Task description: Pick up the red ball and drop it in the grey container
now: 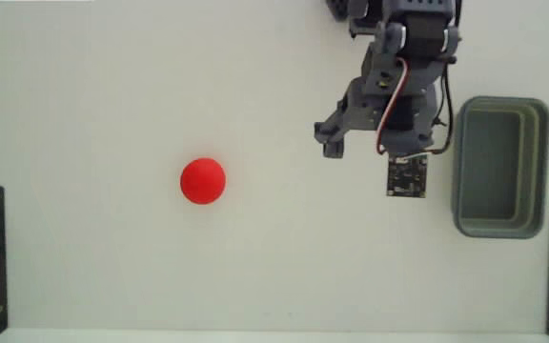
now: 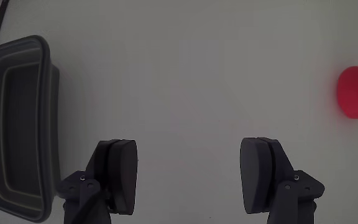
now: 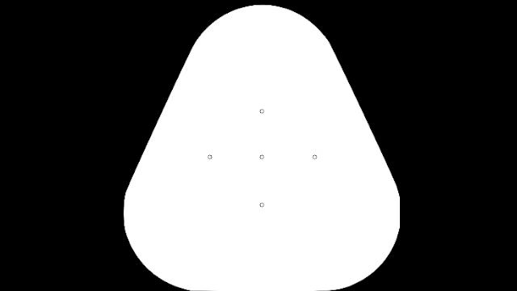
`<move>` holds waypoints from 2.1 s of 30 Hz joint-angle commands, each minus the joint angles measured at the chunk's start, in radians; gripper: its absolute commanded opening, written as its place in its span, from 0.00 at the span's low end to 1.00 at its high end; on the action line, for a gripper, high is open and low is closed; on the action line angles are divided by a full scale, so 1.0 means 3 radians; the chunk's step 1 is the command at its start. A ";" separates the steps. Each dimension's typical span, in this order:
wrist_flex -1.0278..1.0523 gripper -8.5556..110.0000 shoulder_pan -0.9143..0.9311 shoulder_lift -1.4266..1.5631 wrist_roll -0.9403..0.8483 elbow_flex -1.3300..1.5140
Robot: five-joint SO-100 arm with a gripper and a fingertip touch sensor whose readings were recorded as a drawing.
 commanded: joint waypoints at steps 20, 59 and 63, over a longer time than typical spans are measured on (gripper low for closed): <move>0.0008 1.00 -0.0015 0.0112 0.0015 0.0012; 0.0008 1.00 0.0621 0.0112 0.0015 0.0012; 0.0008 1.00 0.0744 0.0112 0.0015 0.0012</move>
